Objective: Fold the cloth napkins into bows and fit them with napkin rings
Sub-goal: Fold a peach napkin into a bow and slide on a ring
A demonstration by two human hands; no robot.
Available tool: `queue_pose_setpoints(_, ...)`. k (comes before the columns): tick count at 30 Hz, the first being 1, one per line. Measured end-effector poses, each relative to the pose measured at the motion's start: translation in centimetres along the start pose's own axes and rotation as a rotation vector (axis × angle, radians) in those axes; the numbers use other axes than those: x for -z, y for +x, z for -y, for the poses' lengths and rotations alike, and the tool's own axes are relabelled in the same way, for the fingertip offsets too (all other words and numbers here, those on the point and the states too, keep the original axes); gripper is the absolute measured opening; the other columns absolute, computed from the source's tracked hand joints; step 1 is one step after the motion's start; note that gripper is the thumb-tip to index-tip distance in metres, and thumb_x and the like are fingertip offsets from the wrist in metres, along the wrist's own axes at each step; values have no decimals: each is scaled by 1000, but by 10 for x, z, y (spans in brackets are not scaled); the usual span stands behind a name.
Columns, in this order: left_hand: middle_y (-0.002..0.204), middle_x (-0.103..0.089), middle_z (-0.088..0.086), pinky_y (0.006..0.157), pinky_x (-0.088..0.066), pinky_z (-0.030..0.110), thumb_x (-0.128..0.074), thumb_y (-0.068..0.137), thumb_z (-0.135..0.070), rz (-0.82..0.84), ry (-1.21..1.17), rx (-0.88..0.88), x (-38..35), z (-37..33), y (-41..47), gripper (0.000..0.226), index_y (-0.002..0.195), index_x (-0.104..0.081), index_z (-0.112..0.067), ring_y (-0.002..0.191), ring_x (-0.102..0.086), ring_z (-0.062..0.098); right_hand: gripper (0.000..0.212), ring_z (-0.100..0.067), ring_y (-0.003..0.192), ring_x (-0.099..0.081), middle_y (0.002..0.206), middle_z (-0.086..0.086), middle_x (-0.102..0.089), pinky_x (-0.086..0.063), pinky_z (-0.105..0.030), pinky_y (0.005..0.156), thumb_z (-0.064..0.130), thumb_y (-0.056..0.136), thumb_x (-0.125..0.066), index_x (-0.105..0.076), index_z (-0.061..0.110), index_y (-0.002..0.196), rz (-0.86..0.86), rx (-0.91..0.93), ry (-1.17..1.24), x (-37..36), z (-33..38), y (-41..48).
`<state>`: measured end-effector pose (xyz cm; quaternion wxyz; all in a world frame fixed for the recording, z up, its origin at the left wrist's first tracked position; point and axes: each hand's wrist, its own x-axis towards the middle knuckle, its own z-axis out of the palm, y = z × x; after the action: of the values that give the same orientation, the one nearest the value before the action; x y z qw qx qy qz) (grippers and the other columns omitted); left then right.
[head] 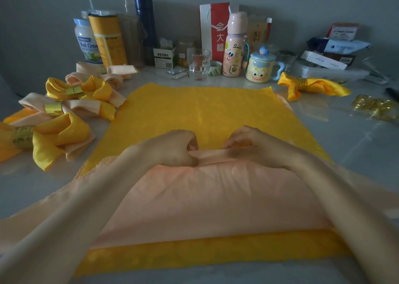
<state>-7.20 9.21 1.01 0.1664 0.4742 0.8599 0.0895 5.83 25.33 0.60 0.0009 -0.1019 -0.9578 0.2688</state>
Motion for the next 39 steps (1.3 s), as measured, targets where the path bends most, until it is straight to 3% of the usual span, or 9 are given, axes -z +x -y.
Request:
queue_pose_setpoints(8,102,-51,-2,71,-35,22,-60,86,-21,-152,-28,-53,-8,3,-1,27,111,-55,-13,94,-48,13,7,-7,80,-57,87,9,-63,-43,-16,67,24,86,-65,-68,19,89,-175,-47,-70,-3,-8,-3)
queue_pose_setpoints(13,114,-52,0,88,-38,32,-56,89,-23,-345,149,-105,-17,-1,-1,23,111,-52,-18,110,-48,21,7,-16,79,-51,86,0,-56,-42,-30,69,14,82,-65,-60,14,85,-328,27,-161,-14,-5,-2)
queue_pose_setpoints(17,104,-50,-4,89,-38,30,-55,90,-41,-366,51,-161,-15,-4,-5,25,101,-60,-20,105,-45,15,15,-14,79,-45,88,0,-52,-33,-24,65,7,81,-63,-52,17,82,-301,63,-236,-12,-2,-5)
queue_pose_setpoints(25,78,-51,-12,63,-39,19,-53,93,-31,-285,-136,-129,-18,0,-2,14,87,-58,-19,77,-50,10,9,-13,89,-44,96,3,-49,-34,-23,76,15,83,-58,-54,22,88,-76,27,-231,-5,1,-10)
queue_pose_setpoints(28,74,-50,-15,58,-37,17,-56,92,-29,-262,-176,-105,-20,2,-1,10,88,-57,-20,71,-49,7,14,-20,96,-49,95,-2,-55,-35,-26,79,24,90,-55,-61,14,84,-245,37,-245,-13,1,-7)
queue_pose_setpoints(30,72,-50,-13,56,-37,16,-59,90,-30,-250,-199,-102,-19,2,-1,9,89,-54,-22,67,-50,7,21,-24,107,-48,107,-7,-57,-34,-28,88,27,93,-53,-64,9,95,-366,75,-291,-22,4,-3)
queue_pose_setpoints(33,76,-49,-12,56,-35,15,-60,89,-32,-227,-215,-102,-20,2,0,15,97,-52,-22,69,-50,4,38,-20,137,-27,146,-6,-36,-20,-26,107,29,99,-42,-47,14,133,-222,82,-301,-35,10,0)
queue_pose_setpoints(36,97,-42,-6,75,-37,21,-59,89,-32,-225,-195,-80,-22,2,0,25,110,-52,-21,90,-51,14,46,-15,146,-5,159,-2,-9,-4,-27,113,32,103,-25,-24,21,148,-60,19,-339,-42,11,4)
queue_pose_setpoints(39,108,-35,-2,95,-35,28,-54,92,-34,-216,-92,-69,-26,2,-1,28,117,-52,-21,111,-42,20,49,-14,146,2,159,-2,-1,2,-24,113,33,103,-20,-15,20,150,-8,-18,-345,-44,9,5)
